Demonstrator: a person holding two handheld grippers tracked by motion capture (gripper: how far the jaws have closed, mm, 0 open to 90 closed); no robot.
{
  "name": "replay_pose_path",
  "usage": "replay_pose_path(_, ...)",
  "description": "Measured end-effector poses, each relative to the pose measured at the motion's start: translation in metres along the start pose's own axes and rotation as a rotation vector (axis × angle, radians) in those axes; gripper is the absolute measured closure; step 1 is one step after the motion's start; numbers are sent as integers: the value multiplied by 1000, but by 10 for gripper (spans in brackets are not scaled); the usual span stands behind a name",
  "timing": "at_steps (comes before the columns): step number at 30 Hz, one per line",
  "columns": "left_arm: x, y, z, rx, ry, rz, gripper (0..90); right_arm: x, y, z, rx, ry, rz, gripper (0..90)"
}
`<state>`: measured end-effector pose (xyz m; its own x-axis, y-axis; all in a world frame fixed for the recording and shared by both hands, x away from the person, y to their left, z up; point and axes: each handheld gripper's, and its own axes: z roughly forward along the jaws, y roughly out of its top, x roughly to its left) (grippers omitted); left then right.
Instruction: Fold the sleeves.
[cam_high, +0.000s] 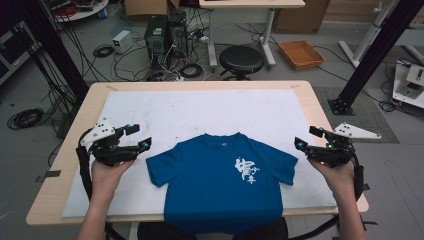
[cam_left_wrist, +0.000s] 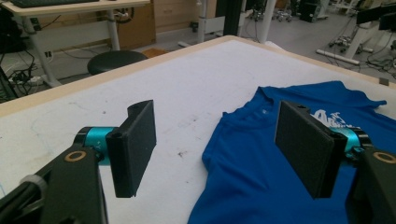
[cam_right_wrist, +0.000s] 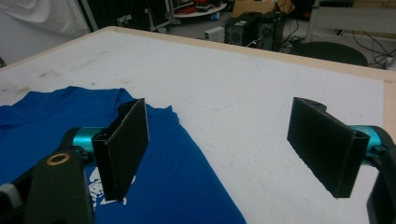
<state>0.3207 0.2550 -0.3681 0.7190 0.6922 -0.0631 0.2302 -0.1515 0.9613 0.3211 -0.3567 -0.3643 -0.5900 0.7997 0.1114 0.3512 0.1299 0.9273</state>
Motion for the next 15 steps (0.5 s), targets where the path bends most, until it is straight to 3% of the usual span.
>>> replay_pose_path(9,-1,-10,4,52,-3,11,297,2,1,5,16,24,-15,204)
replay_pose_path(15,3,-19,1,62,9,-8,303,3,2,9,18,27,-24,229)
